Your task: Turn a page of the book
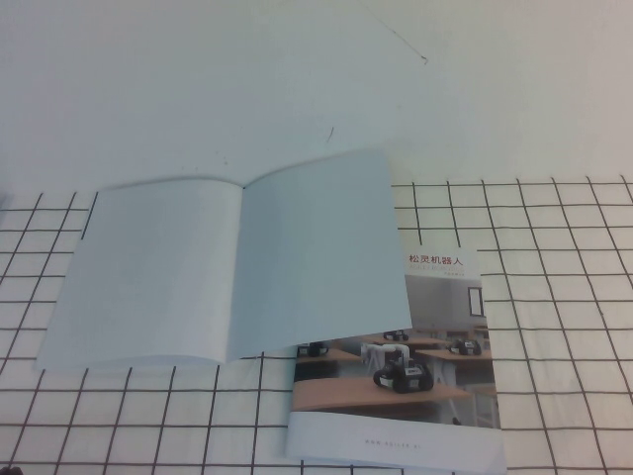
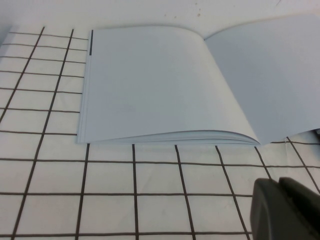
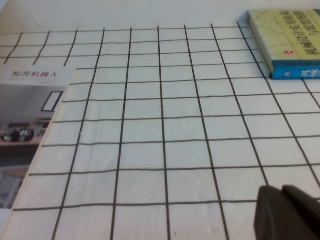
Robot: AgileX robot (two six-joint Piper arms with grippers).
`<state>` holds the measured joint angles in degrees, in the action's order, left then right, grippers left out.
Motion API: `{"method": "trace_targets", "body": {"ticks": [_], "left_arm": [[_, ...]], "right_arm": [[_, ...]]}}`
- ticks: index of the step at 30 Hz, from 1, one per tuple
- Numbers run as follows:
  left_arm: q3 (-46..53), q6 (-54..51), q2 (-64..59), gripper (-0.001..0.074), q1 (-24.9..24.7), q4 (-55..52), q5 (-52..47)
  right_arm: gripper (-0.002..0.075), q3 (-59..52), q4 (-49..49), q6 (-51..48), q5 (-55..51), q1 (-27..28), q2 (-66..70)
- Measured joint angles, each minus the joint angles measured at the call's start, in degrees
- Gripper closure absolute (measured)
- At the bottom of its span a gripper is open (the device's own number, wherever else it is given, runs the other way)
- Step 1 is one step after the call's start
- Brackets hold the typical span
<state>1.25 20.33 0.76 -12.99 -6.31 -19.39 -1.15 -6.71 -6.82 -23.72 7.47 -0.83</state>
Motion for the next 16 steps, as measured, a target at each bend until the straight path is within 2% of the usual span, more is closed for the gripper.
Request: {"method": "trace_targets", "body": {"ticks": [16], "left_arm": [[0.00,0.00,0.00,0.0738,0.00,0.00,-0.06]], "right_arm": [[0.0717,-0.17,-0.69,0.00,0.62,0.00,0.00]]}}
